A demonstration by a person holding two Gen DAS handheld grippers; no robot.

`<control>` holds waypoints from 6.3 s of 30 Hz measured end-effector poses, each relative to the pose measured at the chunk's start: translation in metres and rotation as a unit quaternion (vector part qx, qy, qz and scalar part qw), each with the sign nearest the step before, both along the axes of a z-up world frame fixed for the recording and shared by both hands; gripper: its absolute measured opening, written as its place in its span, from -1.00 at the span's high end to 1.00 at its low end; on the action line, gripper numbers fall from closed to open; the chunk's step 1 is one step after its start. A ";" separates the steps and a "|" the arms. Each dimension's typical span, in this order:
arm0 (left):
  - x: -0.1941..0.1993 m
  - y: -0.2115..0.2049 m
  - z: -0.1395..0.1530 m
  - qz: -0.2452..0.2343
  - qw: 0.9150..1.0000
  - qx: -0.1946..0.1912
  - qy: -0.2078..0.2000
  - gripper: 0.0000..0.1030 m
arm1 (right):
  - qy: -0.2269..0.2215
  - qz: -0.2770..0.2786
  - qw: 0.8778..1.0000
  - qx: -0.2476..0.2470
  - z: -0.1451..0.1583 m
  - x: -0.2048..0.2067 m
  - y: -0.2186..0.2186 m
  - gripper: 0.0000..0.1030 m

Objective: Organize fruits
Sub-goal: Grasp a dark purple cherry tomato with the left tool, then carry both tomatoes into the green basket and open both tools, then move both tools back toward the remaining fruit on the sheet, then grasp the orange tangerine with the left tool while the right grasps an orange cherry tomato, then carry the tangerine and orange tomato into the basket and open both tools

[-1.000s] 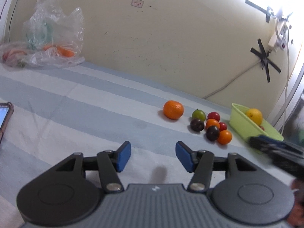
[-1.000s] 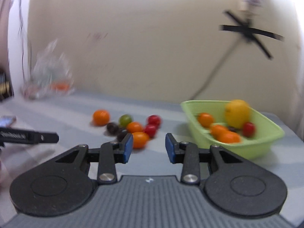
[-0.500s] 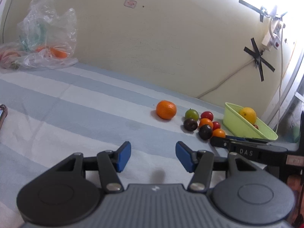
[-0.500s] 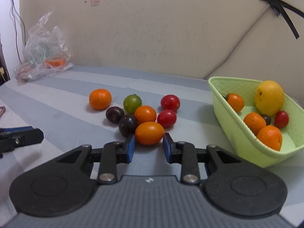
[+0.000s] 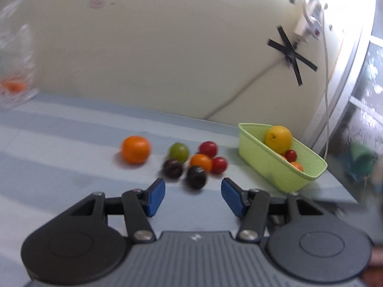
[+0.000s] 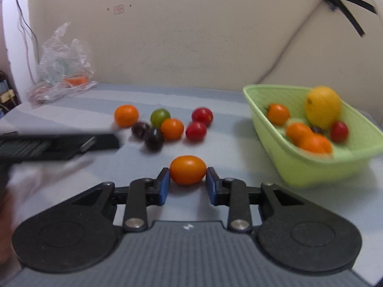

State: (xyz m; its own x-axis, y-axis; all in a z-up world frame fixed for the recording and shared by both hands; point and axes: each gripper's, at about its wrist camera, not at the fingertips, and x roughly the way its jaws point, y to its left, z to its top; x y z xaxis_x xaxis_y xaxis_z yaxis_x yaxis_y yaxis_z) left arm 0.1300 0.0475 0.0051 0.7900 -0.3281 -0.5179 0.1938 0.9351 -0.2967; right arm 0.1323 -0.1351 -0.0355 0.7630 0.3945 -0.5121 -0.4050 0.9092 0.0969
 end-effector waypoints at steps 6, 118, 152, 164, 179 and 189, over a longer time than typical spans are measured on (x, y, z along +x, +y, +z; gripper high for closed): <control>0.029 -0.038 -0.015 0.004 0.998 0.043 0.033 0.15 | -0.020 0.006 1.000 0.011 -0.003 -0.025 -0.013 0.32; -0.016 0.091 -0.027 0.102 0.993 -0.056 0.019 0.08 | -0.064 -0.004 0.998 -0.020 0.012 0.055 0.059 0.35; 0.075 0.037 -0.024 0.075 0.997 0.004 0.037 0.27 | -0.034 -0.022 0.999 0.030 0.003 0.022 0.027 0.41; -0.040 0.028 -0.020 0.063 0.997 -0.021 0.035 0.27 | -0.027 -0.016 0.999 0.004 0.001 0.012 0.035 0.41; -0.052 -0.056 -0.010 -0.049 0.997 -0.031 0.048 0.26 | -0.026 -0.060 0.996 0.054 -0.012 -0.073 -0.034 0.41; 0.023 -0.103 0.041 -0.086 0.996 -0.039 -0.003 0.26 | -0.109 -0.130 0.984 0.058 0.020 -0.032 -0.083 0.41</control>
